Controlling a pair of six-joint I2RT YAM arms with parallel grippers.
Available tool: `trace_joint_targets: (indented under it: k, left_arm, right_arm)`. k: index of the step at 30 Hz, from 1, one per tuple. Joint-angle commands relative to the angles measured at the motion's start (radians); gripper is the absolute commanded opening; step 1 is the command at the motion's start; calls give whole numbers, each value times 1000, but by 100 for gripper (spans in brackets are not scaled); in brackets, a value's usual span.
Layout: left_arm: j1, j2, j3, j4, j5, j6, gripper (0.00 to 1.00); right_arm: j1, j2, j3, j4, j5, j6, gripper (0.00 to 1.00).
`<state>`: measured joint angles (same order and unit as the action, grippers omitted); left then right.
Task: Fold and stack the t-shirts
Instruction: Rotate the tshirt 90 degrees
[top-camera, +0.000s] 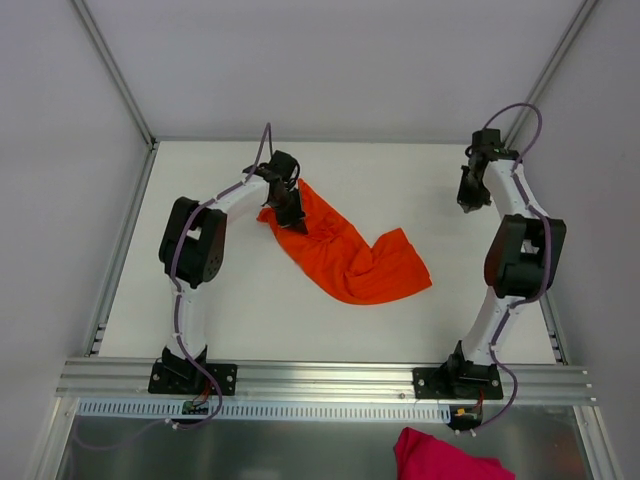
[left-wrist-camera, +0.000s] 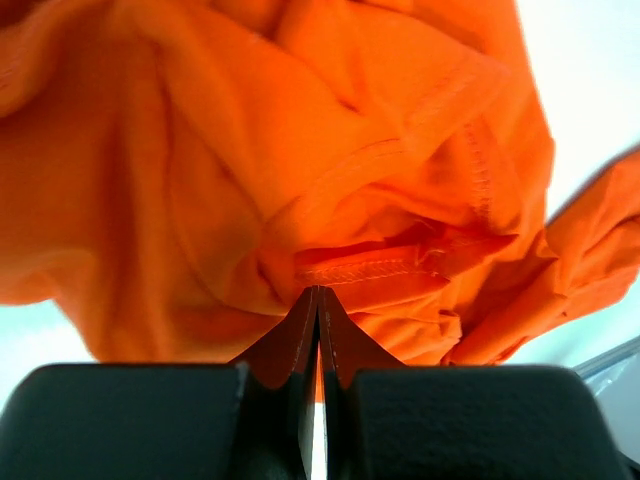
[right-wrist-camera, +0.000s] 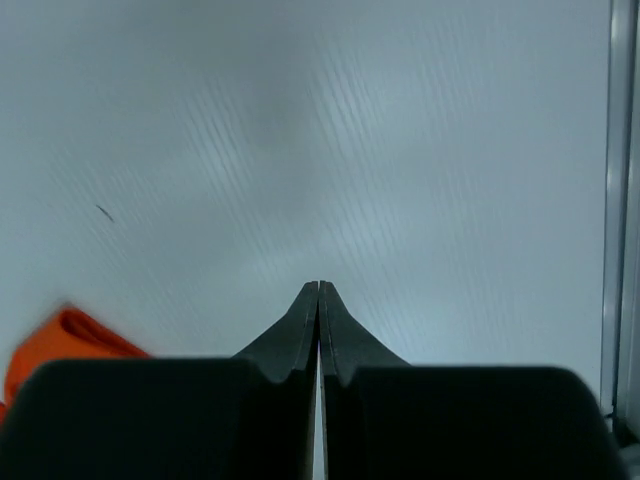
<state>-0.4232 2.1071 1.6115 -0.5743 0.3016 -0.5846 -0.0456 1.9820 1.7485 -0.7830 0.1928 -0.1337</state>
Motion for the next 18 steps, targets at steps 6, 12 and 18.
trace_joint_targets:
  k: [6,12,18]
  left_arm:
    - [9,53,37,-101,-73,-6,0]
    - [9,120,111,-156,-84,-17,0]
    - [11,157,191,-223,-124,-32,0]
  right_arm:
    - [44,-396,-507,30,-182,80,1]
    - [115,-480,-538,-10,-182,109,1]
    - [127,-459,-600,42,-271,129,1]
